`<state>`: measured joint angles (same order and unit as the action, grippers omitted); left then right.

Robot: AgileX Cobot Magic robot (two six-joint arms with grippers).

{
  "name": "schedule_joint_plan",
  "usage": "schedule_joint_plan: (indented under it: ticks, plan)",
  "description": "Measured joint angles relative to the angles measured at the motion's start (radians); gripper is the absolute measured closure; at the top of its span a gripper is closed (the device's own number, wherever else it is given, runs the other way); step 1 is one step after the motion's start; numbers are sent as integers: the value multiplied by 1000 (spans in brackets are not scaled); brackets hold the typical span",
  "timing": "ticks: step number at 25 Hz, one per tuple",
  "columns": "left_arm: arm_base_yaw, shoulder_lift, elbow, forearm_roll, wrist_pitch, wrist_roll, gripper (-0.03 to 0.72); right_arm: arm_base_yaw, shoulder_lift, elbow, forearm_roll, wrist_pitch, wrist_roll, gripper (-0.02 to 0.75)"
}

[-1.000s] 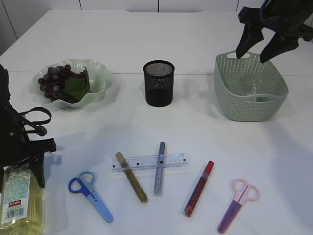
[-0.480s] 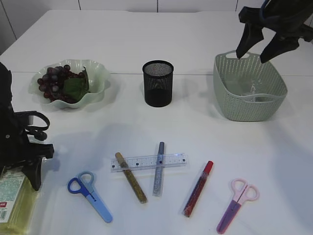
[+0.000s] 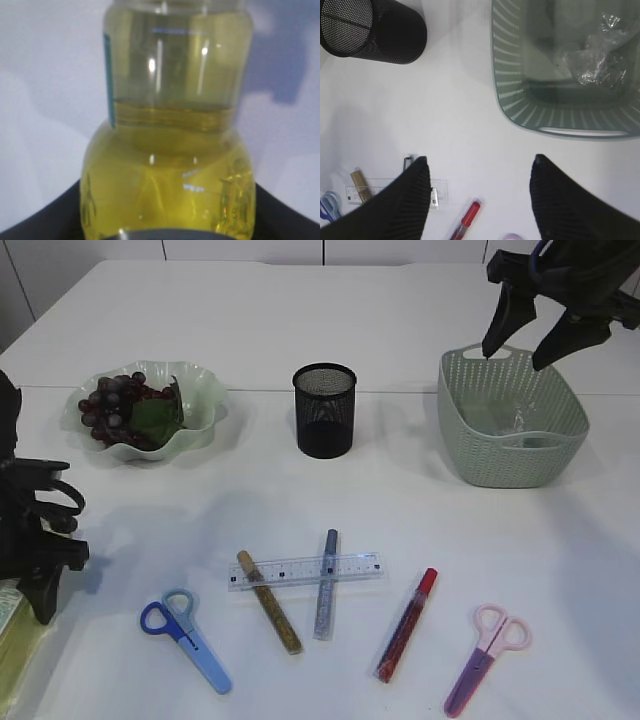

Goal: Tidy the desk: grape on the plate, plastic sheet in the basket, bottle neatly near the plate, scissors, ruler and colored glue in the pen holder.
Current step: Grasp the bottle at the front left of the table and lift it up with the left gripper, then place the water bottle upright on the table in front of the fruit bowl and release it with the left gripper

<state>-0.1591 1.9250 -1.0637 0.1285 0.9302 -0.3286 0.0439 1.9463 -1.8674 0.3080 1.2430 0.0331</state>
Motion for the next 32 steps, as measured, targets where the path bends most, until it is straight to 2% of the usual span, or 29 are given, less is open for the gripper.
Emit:
schedule_joint_plan:
  ticks: [6,18,27,32]
  plan:
    - [0,-88,8,-4,-74,4,241,0,0,0,0,0,1,247]
    - [0,-519,39,-1,-116,12,241,0,0,0,-23,0,2,247]
    - [0,-833,368,60,-517,14,241,0,0,0,-45,0,2,247]
    - [2,-857,456,99,-742,14,241,0,0,0,-60,0,-5,247]
